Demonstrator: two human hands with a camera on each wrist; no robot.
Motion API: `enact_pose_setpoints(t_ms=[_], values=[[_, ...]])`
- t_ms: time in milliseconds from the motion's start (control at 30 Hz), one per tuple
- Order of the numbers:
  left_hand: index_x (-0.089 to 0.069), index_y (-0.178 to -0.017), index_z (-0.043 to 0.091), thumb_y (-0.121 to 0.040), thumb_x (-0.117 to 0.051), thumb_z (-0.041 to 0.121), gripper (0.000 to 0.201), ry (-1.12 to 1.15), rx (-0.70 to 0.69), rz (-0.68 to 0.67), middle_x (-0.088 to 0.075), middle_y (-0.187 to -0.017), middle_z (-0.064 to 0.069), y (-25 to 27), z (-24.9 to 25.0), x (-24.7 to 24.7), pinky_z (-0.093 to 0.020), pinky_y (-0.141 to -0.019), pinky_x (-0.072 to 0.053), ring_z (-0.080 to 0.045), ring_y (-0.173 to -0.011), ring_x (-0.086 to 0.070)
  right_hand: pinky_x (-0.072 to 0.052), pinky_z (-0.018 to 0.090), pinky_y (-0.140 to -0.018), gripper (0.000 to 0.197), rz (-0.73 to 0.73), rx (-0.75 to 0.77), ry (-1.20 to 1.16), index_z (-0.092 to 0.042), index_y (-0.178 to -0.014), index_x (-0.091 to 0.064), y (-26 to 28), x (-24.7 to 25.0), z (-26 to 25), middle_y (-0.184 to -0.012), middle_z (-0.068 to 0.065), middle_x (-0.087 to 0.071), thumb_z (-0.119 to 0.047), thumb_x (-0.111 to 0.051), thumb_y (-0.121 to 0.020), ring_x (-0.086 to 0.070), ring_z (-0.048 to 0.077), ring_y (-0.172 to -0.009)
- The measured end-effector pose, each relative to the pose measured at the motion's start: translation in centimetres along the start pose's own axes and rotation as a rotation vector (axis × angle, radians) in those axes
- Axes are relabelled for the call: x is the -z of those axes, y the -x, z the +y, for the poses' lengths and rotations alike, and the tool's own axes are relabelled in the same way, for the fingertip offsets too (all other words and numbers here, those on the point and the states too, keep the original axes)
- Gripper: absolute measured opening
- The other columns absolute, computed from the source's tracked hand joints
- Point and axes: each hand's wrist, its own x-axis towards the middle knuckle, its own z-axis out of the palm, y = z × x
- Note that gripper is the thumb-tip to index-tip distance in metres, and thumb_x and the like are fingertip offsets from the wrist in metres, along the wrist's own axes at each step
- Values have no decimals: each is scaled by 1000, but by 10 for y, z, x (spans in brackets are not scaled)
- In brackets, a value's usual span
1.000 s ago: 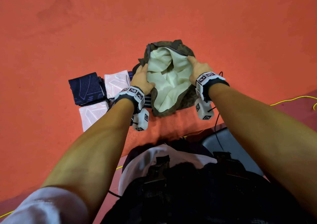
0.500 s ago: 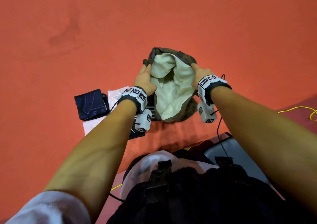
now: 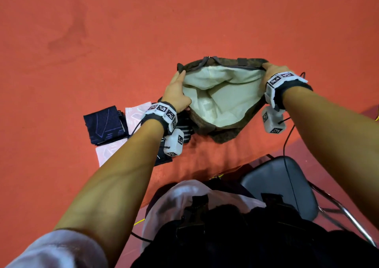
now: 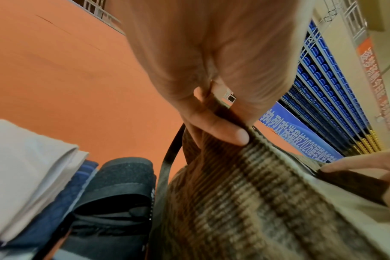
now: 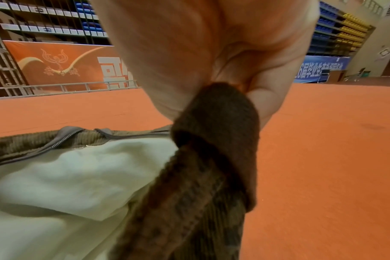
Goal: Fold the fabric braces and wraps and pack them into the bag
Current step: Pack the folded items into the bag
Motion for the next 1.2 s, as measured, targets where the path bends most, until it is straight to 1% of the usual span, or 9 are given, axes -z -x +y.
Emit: enact_pose_setpoints(t_ms=[167,267,433,600,733,833,900,1000,1200], values=[[-17,-159,16,-79,-64,-2,95,-9,-5,-63,-11,-167,-7,-2,0,-15,-5,-96,-19,-18,-151,-17,-53,54,-87,83,-61,5,126,-16,-152,-31,4,-5,-21,-121,30,-58,10,-61,-80,-61,47,-104],[-19,-158,15,-81,-67,2,92,-22,-3,-122,-12,-166,-6,2,-12,-31,-6,-93,-21,-19,-150,-22,-49,44,-70,65,-55,56,88,-13,-147,-34,5,-36,-27,-94,22,-55,1,-54,-87,-57,41,-81],[-16,-159,10,-82,-71,8,95,-29,12,-222,-7,-167,-8,4,-28,-62,-17,-115,-15,-20,-153,-13,-48,47,-82,57,-131,34,85,-14,-145,-37,13,-87,-34,-128,24,-41,-7,-53,-91,-55,48,-109],[-16,-158,9,-83,-72,8,94,14,30,-251,-6,-167,-9,2,-33,-85,-11,-110,-12,-20,-153,-11,-47,40,-100,60,-214,233,-7,-16,-141,-46,14,-124,-45,-140,17,-42,-13,-64,-84,-47,38,-127],[-22,-157,10,-84,-73,10,90,45,79,-227,-12,-166,-11,5,-53,-81,-19,-118,-14,-22,-153,-15,-42,31,-97,52,-335,290,-186,-19,-140,-50,22,-152,-62,-132,7,-60,-20,-64,-90,-56,26,-121],[-33,-154,26,-86,-70,19,78,191,126,-177,-31,-158,-9,10,-71,-72,-39,-115,-38,-23,-140,-42,-46,32,-90,45,-347,308,-257,-22,-136,-53,25,-163,-78,-115,4,-67,-20,-59,-92,-60,26,-110],[-37,-151,38,-86,-65,36,70,227,150,-129,-44,-149,-2,12,-79,-64,-36,-109,-45,-14,-126,-54,-50,35,-89,38,-324,330,-313,-21,-129,-57,26,-166,-89,-107,5,-67,-17,-55,-91,-62,28,-103],[-37,-152,28,-95,-62,34,62,229,244,-81,-54,-135,0,10,-90,-50,-23,-107,-36,-9,-122,-48,-48,32,-80,29,-220,402,-356,-13,-117,-63,22,-164,-109,-100,10,-67,-11,-50,-92,-62,31,-97],[-45,-145,18,-76,-52,60,80,333,563,16,-62,-131,-11,-1,-115,-49,-46,-101,-51,-30,-118,-61,-47,33,-86,24,-104,510,-438,-12,-107,-64,5,-157,-153,-100,0,-52,-5,-51,-88,-55,21,-95]])
